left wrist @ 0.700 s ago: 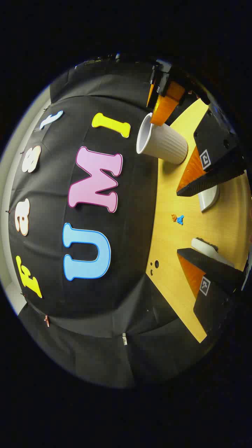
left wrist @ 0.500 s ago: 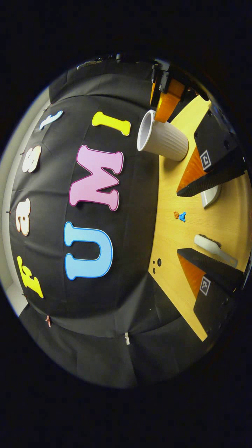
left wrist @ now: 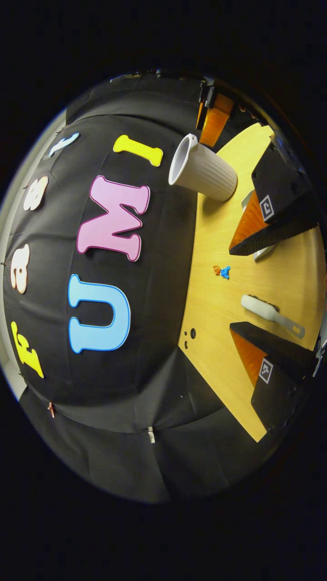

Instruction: Pick up the small broom and dustpan from the desktop, sweep the trash into the dustpan with the broom, and then empty the trash into the garbage bin.

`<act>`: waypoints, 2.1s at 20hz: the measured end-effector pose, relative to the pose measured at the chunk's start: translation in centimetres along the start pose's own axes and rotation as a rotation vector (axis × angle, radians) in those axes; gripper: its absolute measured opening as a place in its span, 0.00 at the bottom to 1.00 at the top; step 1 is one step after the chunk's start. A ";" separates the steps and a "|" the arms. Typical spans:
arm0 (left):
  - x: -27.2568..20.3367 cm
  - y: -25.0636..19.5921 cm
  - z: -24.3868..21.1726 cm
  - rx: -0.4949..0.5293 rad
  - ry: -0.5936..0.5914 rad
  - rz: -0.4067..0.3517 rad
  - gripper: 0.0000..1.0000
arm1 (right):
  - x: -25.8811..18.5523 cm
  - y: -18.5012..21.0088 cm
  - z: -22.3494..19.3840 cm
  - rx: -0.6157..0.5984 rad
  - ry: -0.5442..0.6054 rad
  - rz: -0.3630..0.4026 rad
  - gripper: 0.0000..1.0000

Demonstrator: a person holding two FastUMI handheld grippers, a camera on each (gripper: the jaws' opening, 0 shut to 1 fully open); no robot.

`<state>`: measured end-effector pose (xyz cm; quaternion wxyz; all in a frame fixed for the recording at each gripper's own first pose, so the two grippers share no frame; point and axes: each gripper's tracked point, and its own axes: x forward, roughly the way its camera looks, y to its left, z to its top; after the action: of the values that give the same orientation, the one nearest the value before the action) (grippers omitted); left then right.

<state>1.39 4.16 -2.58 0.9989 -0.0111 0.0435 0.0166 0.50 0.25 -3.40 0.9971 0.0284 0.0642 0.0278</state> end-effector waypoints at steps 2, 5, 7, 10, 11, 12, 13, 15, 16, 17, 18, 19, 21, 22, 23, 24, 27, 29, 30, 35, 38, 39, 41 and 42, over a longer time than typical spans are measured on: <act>0.1 0.5 -0.6 -0.023 0.030 0.002 0.93 | 0.1 -0.2 -0.9 0.002 0.033 -0.004 0.97; 0.7 0.8 -1.7 -0.044 0.077 0.005 0.94 | 0.2 0.1 -1.4 0.017 0.061 0.009 0.98; 1.3 1.6 -2.7 -0.055 0.122 0.025 0.93 | 0.4 0.2 -1.8 0.026 0.078 0.014 0.98; 2.0 1.6 -3.8 -0.139 0.187 0.021 0.93 | 0.8 0.2 -2.7 0.041 0.112 0.026 0.98; 2.4 1.9 -4.4 -0.140 0.212 0.029 0.94 | 1.0 0.2 -3.1 0.045 0.125 0.030 0.99; 3.0 2.2 -5.1 -0.134 0.243 0.038 0.93 | 1.2 0.3 -3.6 0.049 0.140 0.037 0.99; 3.6 2.3 -5.9 -0.130 0.275 0.045 0.93 | 1.3 0.6 -4.0 0.052 0.157 0.048 0.99; 4.4 2.9 -7.6 -0.117 0.334 0.048 0.93 | 1.3 1.1 -4.9 0.049 0.185 0.071 0.99; 4.8 3.2 -8.5 -0.108 0.364 0.046 0.93 | 1.4 1.3 -5.4 0.044 0.197 0.080 0.99; 5.2 3.4 -9.6 -0.099 0.398 0.046 0.93 | 1.5 1.5 -5.8 0.038 0.206 0.087 0.99; 5.7 3.6 -10.6 -0.089 0.432 0.046 0.93 | 1.5 1.5 -6.2 0.033 0.216 0.092 0.99; 6.1 3.8 -11.5 -0.080 0.469 0.047 0.93 | 1.4 1.5 -6.6 0.029 0.226 0.096 0.99; 7.0 3.5 -12.8 -0.052 0.531 0.016 0.93 | 1.3 1.5 -7.5 0.026 0.251 0.100 0.99; 7.4 3.7 -13.5 -0.020 0.563 0.010 0.94 | 1.3 1.4 -8.1 0.026 0.265 0.100 0.99; 7.9 4.1 -14.5 0.010 0.595 0.004 0.94 | 1.2 1.3 -8.6 0.025 0.278 0.102 0.99; 8.4 4.3 -15.3 0.029 0.632 -0.005 0.94 | 1.1 1.3 -9.2 0.020 0.293 0.103 0.99; 9.9 4.6 -18.2 0.062 0.736 -0.032 0.94 | 0.6 1.1 -10.3 0.015 0.324 0.108 0.99; 10.8 5.1 -19.5 0.098 0.785 -0.043 0.94 | 0.3 0.6 -10.8 0.022 0.336 0.100 0.99; 11.1 5.2 -20.1 0.109 0.806 -0.051 0.94 | 0.2 0.4 -11.1 0.030 0.341 0.091 0.99; 12.8 6.1 -22.2 0.147 0.848 -0.039 0.93 | -0.7 -0.6 -12.4 0.099 0.389 0.034 0.99; 13.0 6.7 -22.4 0.202 0.851 -0.033 0.90 | -1.4 -1.3 -12.9 0.121 0.403 -0.005 0.99; 13.0 6.6 -22.6 0.206 0.862 -0.040 0.80 | -1.6 -1.4 -13.0 0.126 0.407 -0.017 0.99; 13.0 6.5 -22.8 0.213 0.869 -0.044 0.66 | -2.0 -1.2 -13.3 0.146 0.417 -0.037 0.99; 13.0 6.4 -22.7 0.214 0.865 -0.045 0.60 | -2.2 -1.2 -13.4 0.154 0.420 -0.046 0.99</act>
<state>12.12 10.43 -26.50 0.8844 0.0855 0.4586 -0.0158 -3.38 -0.31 -16.48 0.9571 0.0964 0.2730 0.0054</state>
